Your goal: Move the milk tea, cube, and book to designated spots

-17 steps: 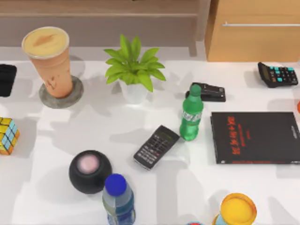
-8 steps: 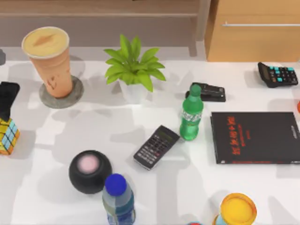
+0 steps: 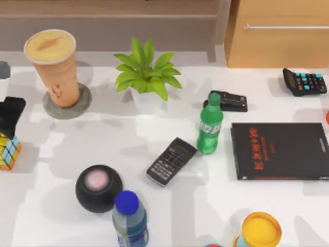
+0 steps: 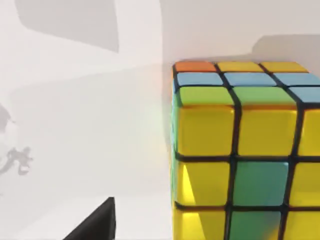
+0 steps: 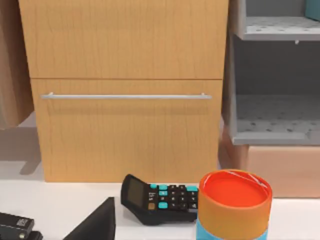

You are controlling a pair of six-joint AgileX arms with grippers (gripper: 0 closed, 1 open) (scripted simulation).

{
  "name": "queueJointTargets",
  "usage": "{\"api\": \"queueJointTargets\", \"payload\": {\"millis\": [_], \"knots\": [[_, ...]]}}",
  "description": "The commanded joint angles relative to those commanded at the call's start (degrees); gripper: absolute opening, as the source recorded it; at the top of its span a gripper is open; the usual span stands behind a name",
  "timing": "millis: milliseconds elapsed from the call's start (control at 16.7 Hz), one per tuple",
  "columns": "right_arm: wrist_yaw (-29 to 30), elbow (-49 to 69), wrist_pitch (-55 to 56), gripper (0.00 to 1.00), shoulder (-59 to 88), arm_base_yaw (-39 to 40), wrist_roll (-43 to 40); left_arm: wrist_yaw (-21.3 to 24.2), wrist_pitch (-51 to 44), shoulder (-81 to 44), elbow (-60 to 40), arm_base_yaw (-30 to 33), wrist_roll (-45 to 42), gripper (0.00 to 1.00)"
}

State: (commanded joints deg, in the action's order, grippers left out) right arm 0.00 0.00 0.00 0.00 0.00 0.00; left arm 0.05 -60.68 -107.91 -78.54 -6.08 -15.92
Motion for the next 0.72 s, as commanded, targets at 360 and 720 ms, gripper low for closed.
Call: {"api": "queueJointTargets", "payload": {"millis": [360,720], "knots": [[0.0,0.0,0.0,1.0,0.0,0.0,0.0,0.01,8.65,-2.85,5.74,0.0,-0.05,1.0],[0.0,0.0,0.0,1.0,0.0,0.0,0.0,0.01,8.65,-2.85,5.74,0.0,-0.05,0.77]]}}
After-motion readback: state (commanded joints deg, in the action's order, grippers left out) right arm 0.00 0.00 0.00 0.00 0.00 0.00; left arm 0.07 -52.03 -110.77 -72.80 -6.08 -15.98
